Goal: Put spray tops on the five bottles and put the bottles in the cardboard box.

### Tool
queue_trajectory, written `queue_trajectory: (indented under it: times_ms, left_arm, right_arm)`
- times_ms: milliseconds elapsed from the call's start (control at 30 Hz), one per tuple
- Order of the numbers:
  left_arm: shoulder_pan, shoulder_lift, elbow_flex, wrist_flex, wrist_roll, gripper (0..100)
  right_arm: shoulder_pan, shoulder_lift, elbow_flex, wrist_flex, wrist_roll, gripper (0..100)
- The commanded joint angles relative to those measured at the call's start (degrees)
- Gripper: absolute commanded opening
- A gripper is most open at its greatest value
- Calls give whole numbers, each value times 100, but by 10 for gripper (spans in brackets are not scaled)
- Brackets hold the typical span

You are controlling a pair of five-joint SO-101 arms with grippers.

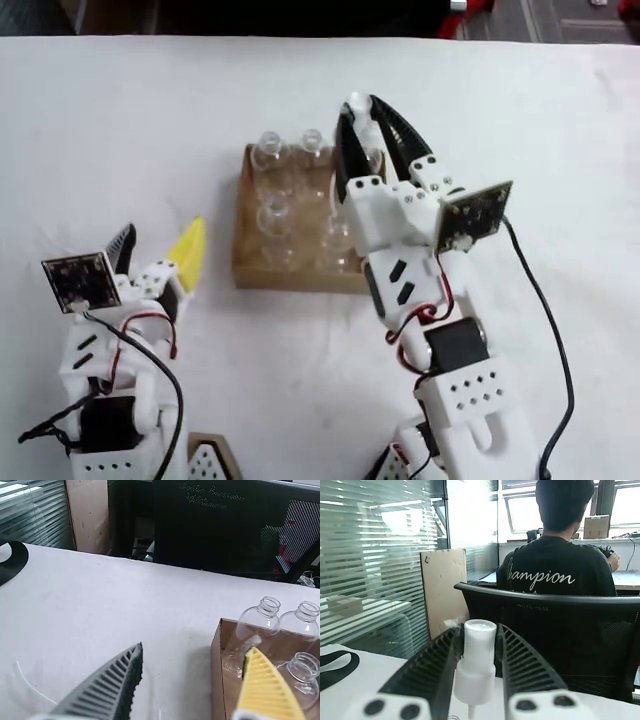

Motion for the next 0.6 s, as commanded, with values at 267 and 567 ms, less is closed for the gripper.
queue_trajectory:
  times_ms: [267,567]
  left_arm:
    - [57,-40,-53,-185,-53,297]
    - [57,-40,-53,-185,-53,297]
  right_arm:
    - [312,286,-202,-127,-53,19]
    - [-4,233,360,-154,-18,19]
